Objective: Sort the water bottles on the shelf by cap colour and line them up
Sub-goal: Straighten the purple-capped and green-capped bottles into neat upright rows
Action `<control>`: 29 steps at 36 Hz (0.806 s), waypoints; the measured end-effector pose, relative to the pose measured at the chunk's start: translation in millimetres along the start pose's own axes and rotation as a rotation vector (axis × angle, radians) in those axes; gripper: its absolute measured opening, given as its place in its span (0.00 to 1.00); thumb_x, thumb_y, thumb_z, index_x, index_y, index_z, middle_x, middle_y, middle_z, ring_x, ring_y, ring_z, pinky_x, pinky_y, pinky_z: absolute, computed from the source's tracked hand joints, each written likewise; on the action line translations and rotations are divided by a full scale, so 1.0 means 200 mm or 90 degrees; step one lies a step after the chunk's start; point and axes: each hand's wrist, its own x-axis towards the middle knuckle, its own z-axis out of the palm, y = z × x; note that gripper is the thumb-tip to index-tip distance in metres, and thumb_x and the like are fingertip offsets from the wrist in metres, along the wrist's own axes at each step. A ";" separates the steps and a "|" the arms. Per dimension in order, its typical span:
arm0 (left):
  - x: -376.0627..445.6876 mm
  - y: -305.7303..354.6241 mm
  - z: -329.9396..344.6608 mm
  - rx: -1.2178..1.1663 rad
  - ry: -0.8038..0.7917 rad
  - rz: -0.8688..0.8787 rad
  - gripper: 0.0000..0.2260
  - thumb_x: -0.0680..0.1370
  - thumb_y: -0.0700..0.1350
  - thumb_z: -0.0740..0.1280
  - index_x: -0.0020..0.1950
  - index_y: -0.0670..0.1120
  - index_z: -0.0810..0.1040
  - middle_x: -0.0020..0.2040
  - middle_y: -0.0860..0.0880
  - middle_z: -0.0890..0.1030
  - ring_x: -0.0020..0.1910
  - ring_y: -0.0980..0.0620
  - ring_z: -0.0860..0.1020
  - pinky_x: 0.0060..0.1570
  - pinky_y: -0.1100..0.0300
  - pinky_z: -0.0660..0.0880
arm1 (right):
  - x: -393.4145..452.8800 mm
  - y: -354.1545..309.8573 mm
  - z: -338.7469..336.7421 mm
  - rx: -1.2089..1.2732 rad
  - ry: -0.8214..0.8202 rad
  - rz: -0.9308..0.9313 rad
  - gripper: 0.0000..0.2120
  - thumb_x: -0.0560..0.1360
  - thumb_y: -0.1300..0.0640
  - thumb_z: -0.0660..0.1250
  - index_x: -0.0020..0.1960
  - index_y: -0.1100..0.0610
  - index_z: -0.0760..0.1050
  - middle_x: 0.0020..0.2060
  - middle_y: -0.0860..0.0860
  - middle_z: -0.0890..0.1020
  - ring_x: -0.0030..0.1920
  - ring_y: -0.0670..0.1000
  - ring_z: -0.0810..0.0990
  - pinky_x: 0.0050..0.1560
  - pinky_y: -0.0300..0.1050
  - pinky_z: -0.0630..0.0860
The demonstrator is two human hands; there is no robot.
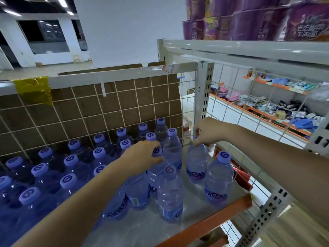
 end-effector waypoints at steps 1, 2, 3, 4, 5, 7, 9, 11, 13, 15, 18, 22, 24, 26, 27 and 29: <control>0.00 0.00 0.00 0.001 -0.003 0.000 0.08 0.76 0.56 0.65 0.49 0.54 0.71 0.45 0.51 0.77 0.45 0.49 0.77 0.47 0.48 0.77 | 0.01 -0.01 0.01 0.003 0.001 -0.006 0.09 0.68 0.51 0.74 0.36 0.54 0.76 0.31 0.50 0.79 0.32 0.48 0.77 0.31 0.40 0.69; 0.01 0.00 0.00 0.002 -0.007 0.000 0.08 0.76 0.55 0.66 0.48 0.54 0.70 0.43 0.51 0.76 0.43 0.48 0.77 0.46 0.49 0.76 | 0.02 -0.02 0.02 0.007 0.001 -0.014 0.09 0.67 0.51 0.74 0.35 0.55 0.76 0.29 0.49 0.79 0.31 0.47 0.77 0.30 0.39 0.69; 0.01 0.01 0.00 0.001 -0.010 0.000 0.07 0.76 0.54 0.66 0.47 0.54 0.69 0.42 0.51 0.76 0.43 0.48 0.77 0.45 0.49 0.76 | 0.02 -0.03 0.02 0.021 -0.003 -0.020 0.10 0.67 0.52 0.74 0.33 0.55 0.76 0.25 0.47 0.78 0.28 0.46 0.77 0.30 0.39 0.69; 0.01 0.01 0.00 0.000 -0.011 -0.001 0.07 0.76 0.54 0.66 0.48 0.52 0.71 0.42 0.51 0.76 0.43 0.48 0.77 0.46 0.50 0.76 | 0.03 -0.04 0.03 0.040 -0.010 -0.027 0.11 0.68 0.53 0.74 0.33 0.55 0.75 0.23 0.46 0.78 0.26 0.45 0.77 0.29 0.38 0.69; 0.01 0.02 0.00 0.000 -0.011 -0.003 0.08 0.76 0.53 0.66 0.51 0.51 0.72 0.43 0.50 0.77 0.43 0.48 0.77 0.46 0.50 0.76 | 0.03 -0.05 0.03 0.057 -0.017 -0.033 0.10 0.68 0.53 0.74 0.34 0.55 0.75 0.24 0.47 0.79 0.25 0.45 0.77 0.29 0.38 0.70; 0.02 0.02 0.00 0.005 -0.013 -0.008 0.11 0.76 0.53 0.66 0.54 0.49 0.74 0.46 0.49 0.78 0.45 0.48 0.77 0.47 0.50 0.76 | 0.03 -0.09 0.04 0.076 -0.022 -0.049 0.09 0.69 0.53 0.74 0.38 0.58 0.78 0.33 0.52 0.83 0.25 0.45 0.79 0.30 0.37 0.72; 0.02 0.02 -0.01 0.004 -0.018 -0.010 0.12 0.76 0.53 0.66 0.55 0.48 0.74 0.47 0.48 0.78 0.45 0.48 0.77 0.47 0.51 0.75 | 0.03 -0.12 0.05 0.087 -0.022 -0.061 0.10 0.70 0.54 0.73 0.41 0.61 0.78 0.32 0.53 0.83 0.24 0.44 0.79 0.29 0.36 0.73; 0.02 0.03 -0.01 0.003 -0.024 -0.012 0.12 0.76 0.52 0.66 0.55 0.48 0.74 0.46 0.48 0.77 0.44 0.48 0.76 0.45 0.53 0.74 | 0.03 -0.15 0.06 0.093 -0.015 -0.067 0.11 0.71 0.55 0.73 0.43 0.64 0.79 0.31 0.55 0.83 0.26 0.45 0.81 0.30 0.36 0.74; 0.02 0.03 -0.01 0.007 -0.024 -0.009 0.11 0.76 0.51 0.66 0.55 0.47 0.74 0.42 0.50 0.75 0.41 0.49 0.74 0.41 0.55 0.71 | 0.03 -0.17 0.07 0.093 -0.019 -0.072 0.12 0.71 0.55 0.72 0.44 0.65 0.79 0.33 0.56 0.84 0.28 0.47 0.82 0.31 0.37 0.75; 0.03 0.03 -0.01 0.009 -0.018 -0.009 0.11 0.76 0.50 0.66 0.54 0.46 0.74 0.37 0.53 0.72 0.38 0.51 0.72 0.38 0.56 0.70 | 0.04 -0.19 0.07 0.086 -0.035 -0.076 0.12 0.72 0.54 0.72 0.45 0.64 0.80 0.33 0.56 0.84 0.29 0.48 0.82 0.31 0.37 0.74; 0.03 0.03 -0.01 0.002 -0.017 -0.011 0.10 0.76 0.50 0.66 0.54 0.46 0.74 0.36 0.53 0.72 0.37 0.50 0.73 0.40 0.56 0.71 | 0.04 -0.21 0.06 0.080 -0.050 -0.076 0.13 0.72 0.54 0.73 0.45 0.65 0.80 0.35 0.57 0.85 0.33 0.51 0.84 0.32 0.37 0.76; 0.03 0.04 0.00 0.008 -0.013 -0.015 0.10 0.76 0.50 0.66 0.53 0.47 0.73 0.36 0.53 0.71 0.37 0.51 0.72 0.37 0.58 0.68 | 0.02 -0.21 0.07 0.076 -0.050 -0.081 0.14 0.73 0.53 0.72 0.46 0.66 0.80 0.35 0.57 0.85 0.34 0.53 0.84 0.31 0.36 0.75; 0.03 0.04 0.00 0.011 -0.005 -0.019 0.09 0.76 0.50 0.65 0.51 0.47 0.72 0.39 0.51 0.73 0.40 0.49 0.74 0.38 0.58 0.68 | 0.01 -0.20 0.07 0.076 -0.041 -0.082 0.14 0.73 0.52 0.72 0.46 0.65 0.79 0.36 0.57 0.84 0.31 0.50 0.82 0.30 0.36 0.73; 0.02 0.05 0.01 0.013 0.008 -0.025 0.08 0.76 0.50 0.65 0.47 0.47 0.70 0.41 0.50 0.73 0.41 0.48 0.74 0.39 0.57 0.68 | 0.01 -0.20 0.07 0.066 -0.028 -0.079 0.14 0.73 0.52 0.72 0.46 0.64 0.79 0.36 0.57 0.84 0.30 0.49 0.80 0.29 0.36 0.70; 0.02 0.05 0.01 0.010 0.012 -0.029 0.08 0.76 0.50 0.65 0.46 0.48 0.69 0.42 0.49 0.74 0.42 0.48 0.74 0.39 0.57 0.68 | 0.00 -0.20 0.07 0.055 -0.022 -0.077 0.14 0.73 0.51 0.71 0.46 0.64 0.79 0.35 0.56 0.83 0.30 0.49 0.79 0.29 0.37 0.70; 0.00 0.05 0.01 0.001 0.012 -0.038 0.09 0.76 0.51 0.66 0.47 0.47 0.69 0.44 0.49 0.74 0.43 0.48 0.74 0.41 0.58 0.68 | -0.02 -0.21 0.07 0.007 -0.005 -0.074 0.16 0.73 0.49 0.70 0.47 0.64 0.80 0.34 0.55 0.79 0.31 0.50 0.75 0.29 0.39 0.66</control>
